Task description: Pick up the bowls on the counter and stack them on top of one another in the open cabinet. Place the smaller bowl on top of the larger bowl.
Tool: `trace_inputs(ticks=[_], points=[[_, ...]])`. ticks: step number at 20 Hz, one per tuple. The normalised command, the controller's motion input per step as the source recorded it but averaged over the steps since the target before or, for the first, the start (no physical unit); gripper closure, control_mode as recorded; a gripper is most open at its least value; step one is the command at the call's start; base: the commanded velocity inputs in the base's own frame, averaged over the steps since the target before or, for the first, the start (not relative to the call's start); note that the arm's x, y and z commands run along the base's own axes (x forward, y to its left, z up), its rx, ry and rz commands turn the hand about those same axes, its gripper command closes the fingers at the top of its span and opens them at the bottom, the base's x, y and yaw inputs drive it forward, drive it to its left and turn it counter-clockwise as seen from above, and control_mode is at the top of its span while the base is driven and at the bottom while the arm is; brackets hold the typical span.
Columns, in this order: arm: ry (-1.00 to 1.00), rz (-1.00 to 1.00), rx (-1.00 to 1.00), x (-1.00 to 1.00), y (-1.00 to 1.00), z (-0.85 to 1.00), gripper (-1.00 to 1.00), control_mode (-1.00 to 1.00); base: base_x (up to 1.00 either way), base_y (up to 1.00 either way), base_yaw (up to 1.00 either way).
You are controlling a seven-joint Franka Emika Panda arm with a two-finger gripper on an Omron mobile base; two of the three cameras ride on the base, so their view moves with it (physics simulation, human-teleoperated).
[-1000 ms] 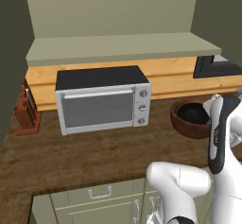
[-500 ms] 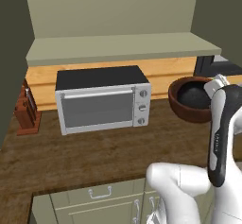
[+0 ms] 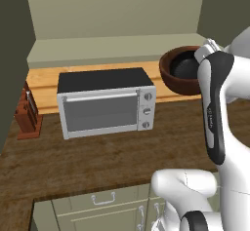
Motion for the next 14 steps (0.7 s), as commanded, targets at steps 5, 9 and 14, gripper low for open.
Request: trace_inputs(ticks=[5, 9, 14], points=[[-0.01, 0.0, 0.01, 0.7, 0.13, 1.0, 1.0, -1.0, 0.0, 0.0, 0.0], [-0.02, 0.0, 0.03, 0.99, 0.2, 0.51, 1.0, -1.0, 0.0, 0.0, 0.0], [0.0, 0.0, 0.05, 1.0, 0.06, -0.41, 1.0, -1.0, 0.0, 0.0, 0.0]])
